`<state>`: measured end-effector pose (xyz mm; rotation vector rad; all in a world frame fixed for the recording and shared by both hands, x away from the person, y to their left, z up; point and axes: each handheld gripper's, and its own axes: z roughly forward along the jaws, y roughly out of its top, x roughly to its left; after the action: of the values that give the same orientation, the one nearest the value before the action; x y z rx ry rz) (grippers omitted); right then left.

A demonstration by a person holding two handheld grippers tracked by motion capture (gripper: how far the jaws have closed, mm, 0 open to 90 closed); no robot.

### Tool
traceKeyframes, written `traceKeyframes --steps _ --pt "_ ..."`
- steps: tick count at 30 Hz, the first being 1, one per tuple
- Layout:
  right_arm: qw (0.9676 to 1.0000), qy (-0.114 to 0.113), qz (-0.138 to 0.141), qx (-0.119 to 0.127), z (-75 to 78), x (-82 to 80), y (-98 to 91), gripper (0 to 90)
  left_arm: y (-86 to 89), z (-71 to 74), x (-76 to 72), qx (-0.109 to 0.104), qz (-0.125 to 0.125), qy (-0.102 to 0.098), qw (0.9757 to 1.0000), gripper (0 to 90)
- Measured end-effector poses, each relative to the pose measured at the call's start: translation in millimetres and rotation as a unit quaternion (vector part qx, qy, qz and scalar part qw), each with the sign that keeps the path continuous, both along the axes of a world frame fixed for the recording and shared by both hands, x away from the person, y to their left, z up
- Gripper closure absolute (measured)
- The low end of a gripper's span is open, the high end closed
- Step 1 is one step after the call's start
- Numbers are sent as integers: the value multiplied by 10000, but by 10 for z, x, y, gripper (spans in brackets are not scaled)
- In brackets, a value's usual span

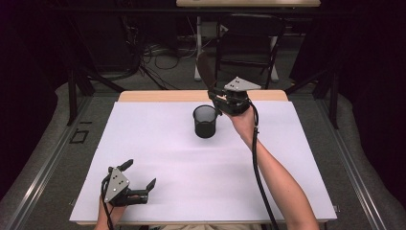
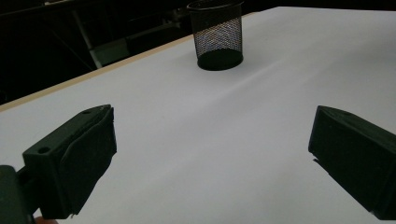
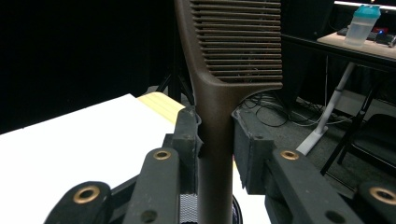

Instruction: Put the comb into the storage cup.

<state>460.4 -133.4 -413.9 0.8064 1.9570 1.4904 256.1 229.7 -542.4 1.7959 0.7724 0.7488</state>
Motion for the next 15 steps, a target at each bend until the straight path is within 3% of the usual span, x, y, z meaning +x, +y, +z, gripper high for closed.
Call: traceKeyframes --steps 15 --pt "9999 -33 -48 124 -37 63 39 725 -3 1 -3 -6 1 -13 10000 10"
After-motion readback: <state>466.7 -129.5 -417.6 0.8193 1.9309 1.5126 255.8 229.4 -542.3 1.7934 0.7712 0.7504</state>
